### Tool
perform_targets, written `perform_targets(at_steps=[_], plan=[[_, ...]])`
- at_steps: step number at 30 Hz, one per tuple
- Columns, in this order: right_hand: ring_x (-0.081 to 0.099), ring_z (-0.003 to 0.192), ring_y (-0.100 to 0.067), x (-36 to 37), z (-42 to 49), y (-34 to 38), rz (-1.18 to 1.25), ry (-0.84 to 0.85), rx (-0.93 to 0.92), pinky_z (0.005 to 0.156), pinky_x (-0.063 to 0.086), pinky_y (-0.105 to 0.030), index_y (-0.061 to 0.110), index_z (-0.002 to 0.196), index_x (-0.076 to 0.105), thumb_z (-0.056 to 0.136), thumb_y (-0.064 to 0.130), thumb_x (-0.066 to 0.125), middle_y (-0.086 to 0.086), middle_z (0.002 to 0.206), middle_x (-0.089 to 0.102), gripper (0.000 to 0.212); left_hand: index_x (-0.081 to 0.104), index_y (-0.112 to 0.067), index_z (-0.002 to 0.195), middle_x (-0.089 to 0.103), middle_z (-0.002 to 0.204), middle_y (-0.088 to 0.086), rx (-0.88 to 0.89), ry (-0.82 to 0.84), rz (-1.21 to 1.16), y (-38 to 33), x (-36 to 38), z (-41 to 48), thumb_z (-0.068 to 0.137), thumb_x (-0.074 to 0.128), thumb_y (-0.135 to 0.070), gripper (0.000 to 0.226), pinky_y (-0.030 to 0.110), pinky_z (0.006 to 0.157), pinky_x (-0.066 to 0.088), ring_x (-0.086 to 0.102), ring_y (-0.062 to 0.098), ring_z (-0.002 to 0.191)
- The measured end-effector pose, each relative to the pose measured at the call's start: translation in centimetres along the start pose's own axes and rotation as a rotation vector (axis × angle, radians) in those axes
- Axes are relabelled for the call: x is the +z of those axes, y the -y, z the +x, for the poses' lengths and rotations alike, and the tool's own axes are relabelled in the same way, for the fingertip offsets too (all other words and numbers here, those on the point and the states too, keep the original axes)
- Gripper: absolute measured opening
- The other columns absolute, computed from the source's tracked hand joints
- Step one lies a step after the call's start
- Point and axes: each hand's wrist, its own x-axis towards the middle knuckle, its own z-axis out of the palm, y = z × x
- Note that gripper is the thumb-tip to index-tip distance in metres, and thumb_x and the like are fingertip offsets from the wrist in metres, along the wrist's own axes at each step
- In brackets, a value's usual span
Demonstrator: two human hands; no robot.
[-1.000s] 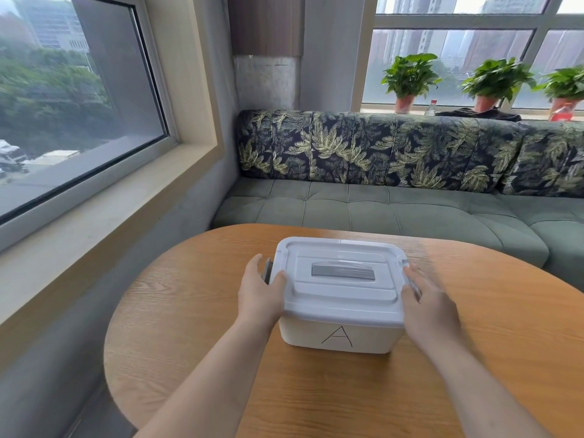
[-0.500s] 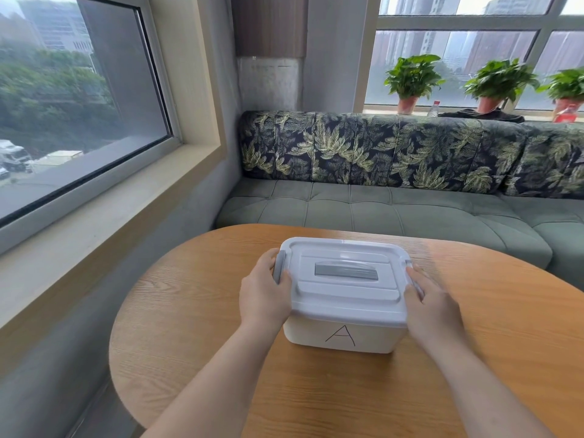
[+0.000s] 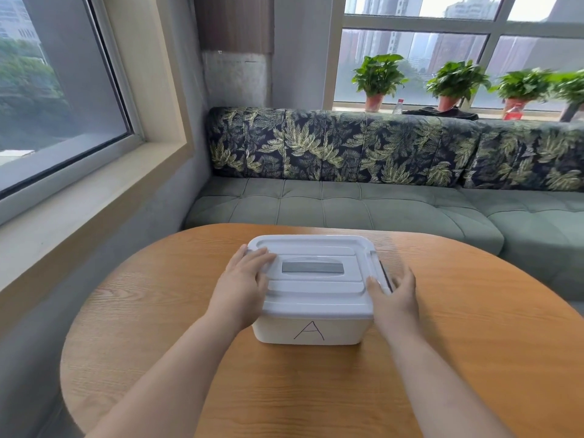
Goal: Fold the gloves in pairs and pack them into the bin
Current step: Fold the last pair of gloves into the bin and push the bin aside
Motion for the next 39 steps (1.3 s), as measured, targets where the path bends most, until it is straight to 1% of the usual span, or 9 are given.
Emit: perform_targets(at_steps=[3,8,13,16,20,25,30,34,39], plan=[[0.041,0.151,-0.029,0.0,0.4,-0.5,0.098,0.013,0.121,0.124,0.036,-0.047,0.025,0.169,0.02,0.095,0.043,0.078,-0.002,0.169,0.036,0.096,0.053,-0.04,0.151,0.039,0.166,-0.021,-0.004,0.014,0.043,0.0,-0.1,0.1,0.106,0.044,-0.025,0.048,0.039,0.129,0.022,0.011,0.008,0.161],[0.061,0.13,-0.019,0.4,0.5,-1.0,0.164,-0.039,0.045,0.117,0.048,-0.044,0.019,0.164,0.038,0.089,0.035,0.086,0.0,0.152,0.058,0.091,0.056,-0.041,0.148,0.042,0.163,-0.023,-0.009,0.014,0.062,-0.4,-0.3,0.3,0.106,0.045,-0.029,0.044,0.04,0.126,0.025,0.014,0.007,0.158],[0.062,0.12,-0.014,0.4,0.5,-0.8,0.168,-0.055,-0.005,0.109,0.05,-0.035,0.021,0.162,0.043,0.089,0.033,0.086,0.001,0.148,0.061,0.085,0.057,-0.041,0.146,0.043,0.161,-0.025,-0.018,0.002,0.049,-0.3,-0.1,0.2,0.106,0.046,-0.03,0.043,0.04,0.125,0.027,0.015,0.006,0.157],[0.062,0.121,-0.012,0.3,0.5,-0.7,0.153,-0.063,-0.034,0.112,0.05,-0.036,0.02,0.161,0.044,0.091,0.031,0.086,0.002,0.15,0.061,0.082,0.058,-0.042,0.145,0.044,0.16,-0.025,-0.024,0.0,0.044,-0.4,-0.2,0.2,0.105,0.047,-0.03,0.043,0.042,0.125,0.029,0.015,0.006,0.156],[0.061,0.122,-0.013,0.1,0.6,-0.4,0.126,-0.055,-0.057,0.107,0.049,-0.032,0.021,0.161,0.046,0.092,0.032,0.084,0.002,0.151,0.06,0.079,0.057,-0.042,0.146,0.044,0.16,-0.025,-0.027,0.003,0.039,-0.4,-0.1,0.2,0.106,0.046,-0.03,0.043,0.042,0.126,0.028,0.015,0.006,0.157],[0.061,0.134,-0.012,0.0,0.5,-0.2,0.077,-0.052,-0.077,0.115,0.05,-0.041,0.024,0.156,0.052,0.094,0.033,0.081,0.009,0.151,0.061,0.069,0.057,-0.042,0.146,0.043,0.16,-0.026,-0.035,0.005,0.038,-0.6,-0.2,0.1,0.106,0.045,-0.031,0.043,0.044,0.125,0.03,0.014,0.004,0.156],[0.068,0.116,-0.009,-0.1,0.4,0.1,-0.012,-0.028,-0.075,0.105,0.057,-0.042,0.032,0.145,0.063,0.097,0.036,0.077,0.025,0.122,0.07,0.05,0.056,-0.041,0.148,0.043,0.161,-0.025,-0.035,0.011,0.051,-0.8,-0.3,0.1,0.106,0.044,-0.032,0.044,0.045,0.124,0.031,0.013,0.005,0.157],[0.067,0.118,-0.015,-0.2,0.6,0.3,-0.126,-0.009,-0.106,0.105,0.056,-0.045,0.032,0.146,0.062,0.099,0.039,0.072,0.018,0.128,0.07,0.049,0.054,-0.04,0.149,0.042,0.163,-0.023,-0.028,0.024,0.072,-0.9,-0.5,-0.1,0.107,0.044,-0.033,0.044,0.044,0.125,0.031,0.013,0.008,0.158],[0.064,0.122,-0.019,-0.5,1.4,1.0,-0.223,0.047,-0.121,0.103,0.051,-0.037,0.026,0.149,0.06,0.1,0.037,0.071,0.008,0.135,0.069,0.052,0.05,-0.038,0.154,0.039,0.166,-0.019,-0.026,0.068,0.125,-1.2,-1.2,-0.6,0.108,0.044,-0.036,0.046,0.041,0.122,0.035,0.012,0.012,0.158]])
